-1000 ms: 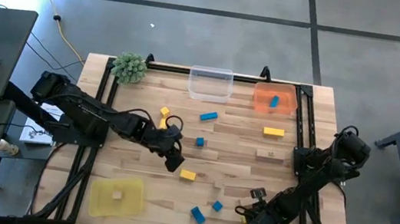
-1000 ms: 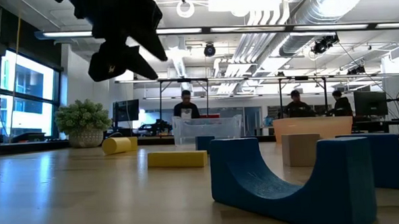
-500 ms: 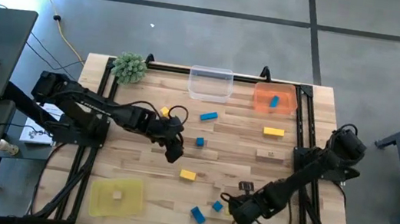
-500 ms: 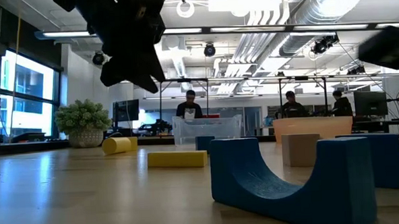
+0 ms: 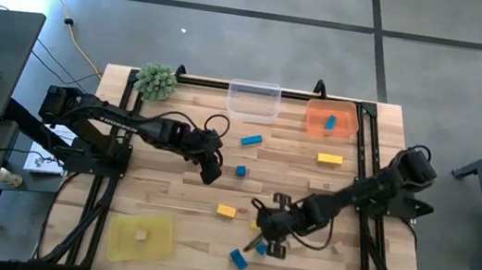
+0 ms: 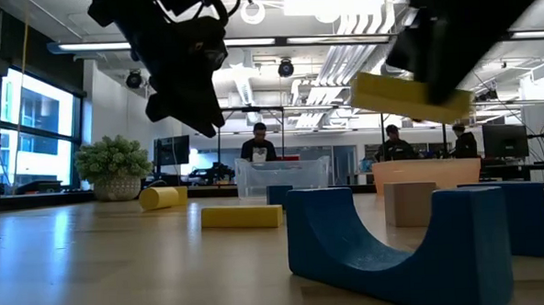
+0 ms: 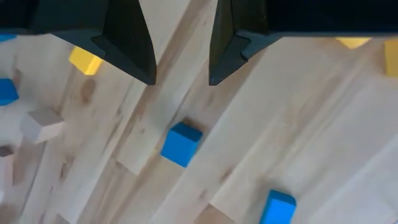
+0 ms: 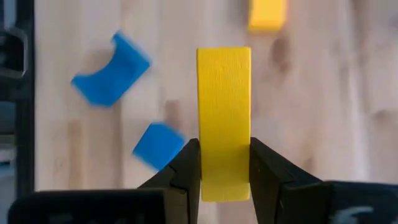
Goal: Sort & place blocks by color
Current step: Put the yellow block into the transparent bin
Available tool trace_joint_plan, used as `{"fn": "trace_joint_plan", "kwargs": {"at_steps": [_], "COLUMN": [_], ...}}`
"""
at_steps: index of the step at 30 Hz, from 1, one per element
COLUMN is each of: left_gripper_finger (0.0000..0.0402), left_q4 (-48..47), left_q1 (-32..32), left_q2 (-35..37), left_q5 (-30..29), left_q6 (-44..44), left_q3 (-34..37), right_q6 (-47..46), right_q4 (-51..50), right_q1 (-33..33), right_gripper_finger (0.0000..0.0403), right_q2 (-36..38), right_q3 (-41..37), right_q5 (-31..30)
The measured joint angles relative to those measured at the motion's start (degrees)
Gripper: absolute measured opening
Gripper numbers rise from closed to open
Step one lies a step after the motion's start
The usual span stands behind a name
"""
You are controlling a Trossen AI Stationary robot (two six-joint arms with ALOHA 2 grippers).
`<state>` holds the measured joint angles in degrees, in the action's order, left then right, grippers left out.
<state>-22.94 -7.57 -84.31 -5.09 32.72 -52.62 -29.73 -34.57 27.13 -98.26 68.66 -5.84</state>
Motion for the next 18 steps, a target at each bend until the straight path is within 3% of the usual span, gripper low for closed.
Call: {"fn": "trace_joint_plan", "kwargs": {"at_steps": [18], "left_gripper_finger": [0.0135], "left_q4": [-3.0], "left_q1": [-7.1], "left_q2": [0.0], "left_q5": [-0.1], "left_q6": [-3.0], "left_q3": [0.0], "right_q6": [18.3], "right_q4": [-4.6], "right_q1": [-22.7], "right_gripper_finger": [0.0078], "right_q2": [0.1], "right_q3": [9.4], "right_q5": [-0.2]}}
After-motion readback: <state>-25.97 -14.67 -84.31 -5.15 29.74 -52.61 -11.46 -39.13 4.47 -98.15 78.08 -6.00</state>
